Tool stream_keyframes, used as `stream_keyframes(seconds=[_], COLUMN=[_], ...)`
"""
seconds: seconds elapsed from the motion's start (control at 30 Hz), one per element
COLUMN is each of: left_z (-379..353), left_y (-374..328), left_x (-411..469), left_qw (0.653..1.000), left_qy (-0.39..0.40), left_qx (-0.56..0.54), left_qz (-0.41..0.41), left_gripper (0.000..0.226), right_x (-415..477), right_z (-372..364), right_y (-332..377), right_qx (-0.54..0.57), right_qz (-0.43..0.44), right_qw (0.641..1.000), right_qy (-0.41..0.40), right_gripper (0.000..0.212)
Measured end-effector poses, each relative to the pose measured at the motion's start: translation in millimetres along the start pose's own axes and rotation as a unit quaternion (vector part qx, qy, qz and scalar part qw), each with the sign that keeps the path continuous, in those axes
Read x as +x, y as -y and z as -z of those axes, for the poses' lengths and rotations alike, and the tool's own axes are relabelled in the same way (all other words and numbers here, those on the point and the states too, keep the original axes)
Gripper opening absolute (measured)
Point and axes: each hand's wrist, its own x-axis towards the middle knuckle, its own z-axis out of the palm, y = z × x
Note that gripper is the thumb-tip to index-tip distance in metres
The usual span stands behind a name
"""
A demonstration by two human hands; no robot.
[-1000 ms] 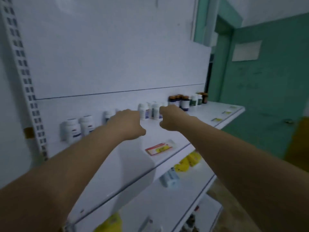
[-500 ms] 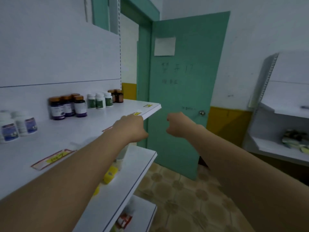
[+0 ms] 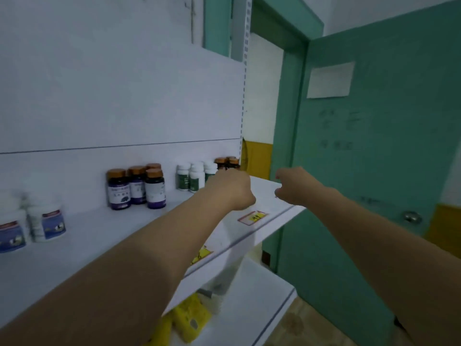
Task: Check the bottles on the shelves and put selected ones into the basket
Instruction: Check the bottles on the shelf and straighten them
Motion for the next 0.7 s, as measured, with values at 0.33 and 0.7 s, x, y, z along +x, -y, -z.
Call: stream_keyframes(seconds=[0.33,0.7], left_z=[-12.1,-73.3], left_y=[87.6,129.2], left_x=[22.2,-47.1], left_qw=[0.967,0.876], left_qy=[-0.053,-0.005], left_qx=[0.016,0.076], left_qz=[0.25,0.477], left_gripper=[0.025,0.064], right_x=[121.0,154.4], right_z=[-31.7,-69.0], right_y=[93.9,180.5], right_qx=[0.06,0.165], right_qz=[0.26,0.428], right_qw=[0.964,0.889], right_qy=[0.01,-0.014], right_gripper=[0.034,0.033])
